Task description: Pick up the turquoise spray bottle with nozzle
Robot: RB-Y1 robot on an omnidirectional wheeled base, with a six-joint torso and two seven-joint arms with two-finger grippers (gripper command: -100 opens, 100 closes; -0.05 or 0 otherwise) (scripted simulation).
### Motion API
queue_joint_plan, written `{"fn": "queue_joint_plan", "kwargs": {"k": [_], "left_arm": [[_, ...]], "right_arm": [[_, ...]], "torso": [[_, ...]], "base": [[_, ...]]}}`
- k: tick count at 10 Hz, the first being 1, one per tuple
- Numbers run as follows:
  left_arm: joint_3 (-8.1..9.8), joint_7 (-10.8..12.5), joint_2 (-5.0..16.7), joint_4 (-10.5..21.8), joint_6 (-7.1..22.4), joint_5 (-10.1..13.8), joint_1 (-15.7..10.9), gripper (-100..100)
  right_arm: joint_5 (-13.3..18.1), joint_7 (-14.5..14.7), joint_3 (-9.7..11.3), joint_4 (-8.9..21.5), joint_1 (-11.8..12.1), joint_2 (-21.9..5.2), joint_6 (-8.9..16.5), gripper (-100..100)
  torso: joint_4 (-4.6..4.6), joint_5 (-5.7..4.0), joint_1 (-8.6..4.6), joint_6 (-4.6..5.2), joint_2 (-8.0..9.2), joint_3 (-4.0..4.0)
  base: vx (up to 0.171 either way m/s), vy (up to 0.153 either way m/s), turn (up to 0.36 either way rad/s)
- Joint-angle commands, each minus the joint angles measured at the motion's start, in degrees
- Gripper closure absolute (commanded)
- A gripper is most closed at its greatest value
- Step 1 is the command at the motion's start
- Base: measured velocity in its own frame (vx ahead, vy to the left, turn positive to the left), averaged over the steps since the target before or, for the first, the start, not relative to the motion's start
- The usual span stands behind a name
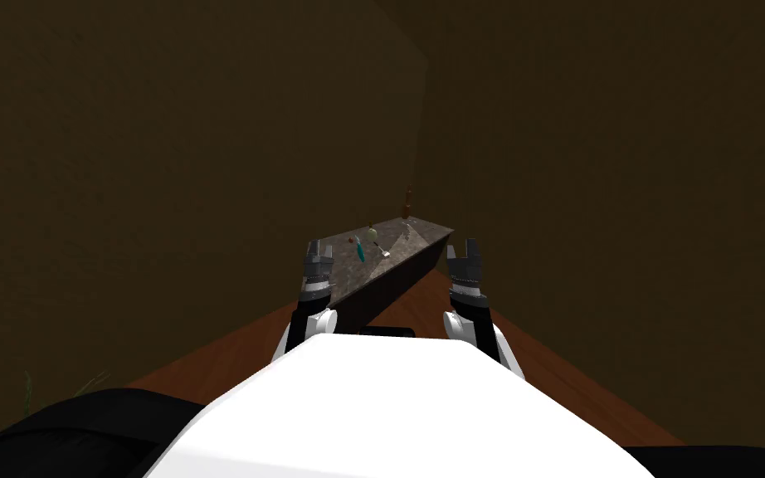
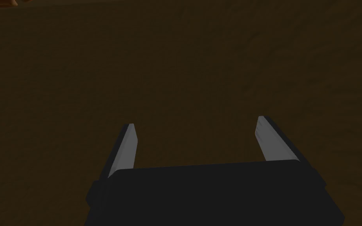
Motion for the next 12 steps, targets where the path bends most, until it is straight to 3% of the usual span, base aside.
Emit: {"fn": "queue_joint_plan", "kwargs": {"k": [1, 7, 12], "left_arm": [[0.23, 0.5, 2.1, 0.0, 0.0, 0.6, 0.4, -100], [2.67, 5.6, 9.4, 0.4, -0.2, 6.5, 4.6, -100], [6.32, 12.5, 11.9, 1.1, -0.3, 14.8, 10.2, -100]], "right_arm": [[0.0, 0.0, 0.0, 0.0, 0.0, 0.0, 0.0, 0], [0.0, 0.0, 0.0, 0.0, 0.0, 0.0, 0.0, 0], [0.0, 0.0, 0.0, 0.0, 0.0, 0.0, 0.0, 0]], "torso": [[0.0, 0.0, 0.0, 0.0, 0.0, 0.0], [0.0, -0.03, -0.11, 0.02, -0.01, -0.01], [-0.01, -0.04, -0.18, 0.01, -0.05, -0.03]], "base": [[0.004, -0.01, -0.069], [0.004, -0.029, -0.128], [0.017, -0.047, -0.192]]}}
